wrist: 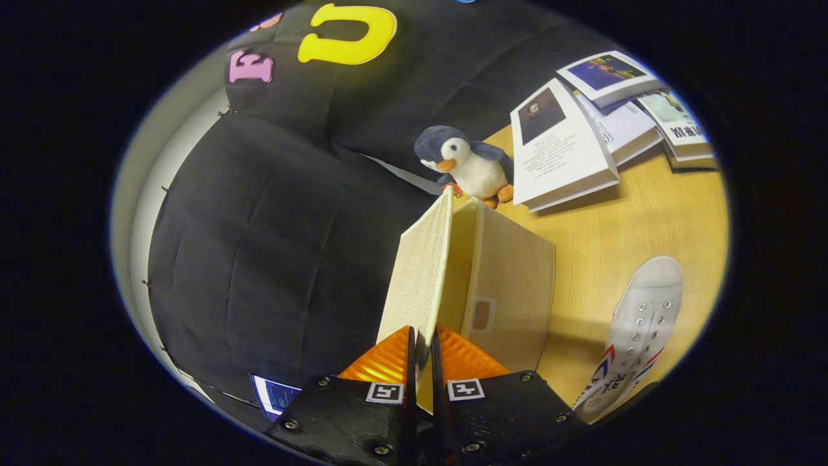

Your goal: Open the storage box then place both shoes into the box .Put the left shoe in first, then the right shoe, with the right side of both shoes facing outward in a uniform manner.

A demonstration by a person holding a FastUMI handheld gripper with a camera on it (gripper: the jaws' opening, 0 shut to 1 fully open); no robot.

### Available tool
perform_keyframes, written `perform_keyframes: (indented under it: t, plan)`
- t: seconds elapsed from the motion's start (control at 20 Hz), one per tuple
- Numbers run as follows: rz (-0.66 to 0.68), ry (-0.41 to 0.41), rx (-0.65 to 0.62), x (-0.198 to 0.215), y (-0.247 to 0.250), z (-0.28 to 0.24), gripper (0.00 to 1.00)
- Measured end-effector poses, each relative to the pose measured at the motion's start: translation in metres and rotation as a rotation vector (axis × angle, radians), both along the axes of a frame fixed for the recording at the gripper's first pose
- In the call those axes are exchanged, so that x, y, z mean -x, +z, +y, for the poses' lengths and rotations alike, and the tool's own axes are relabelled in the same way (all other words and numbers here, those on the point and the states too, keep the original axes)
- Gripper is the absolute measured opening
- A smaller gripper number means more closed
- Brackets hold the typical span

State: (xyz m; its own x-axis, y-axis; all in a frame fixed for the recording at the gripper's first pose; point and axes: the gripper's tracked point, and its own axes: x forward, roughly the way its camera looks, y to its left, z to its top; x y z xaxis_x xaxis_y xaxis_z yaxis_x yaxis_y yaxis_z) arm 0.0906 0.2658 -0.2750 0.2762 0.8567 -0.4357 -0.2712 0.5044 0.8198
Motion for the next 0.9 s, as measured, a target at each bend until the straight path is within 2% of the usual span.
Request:
perform_keyframes:
  t: [0.25,0.45,0.75,0.8,0.85,0.9]
  plan:
    - [-0.105,0.054,-0.051,0.004,0.063,0.037,0.11]
    - [-0.192,0.132,-0.039,0.011,0.100,0.081,0.11]
    - [-0.272,0.215,0.019,0.020,0.128,0.165,0.15]
    - [-0.305,0.240,0.034,0.023,0.128,0.182,0.23]
    - [-0.327,0.261,0.036,0.025,0.131,0.196,0.23]
    - [-0.349,0.283,0.038,0.030,0.132,0.212,0.34]
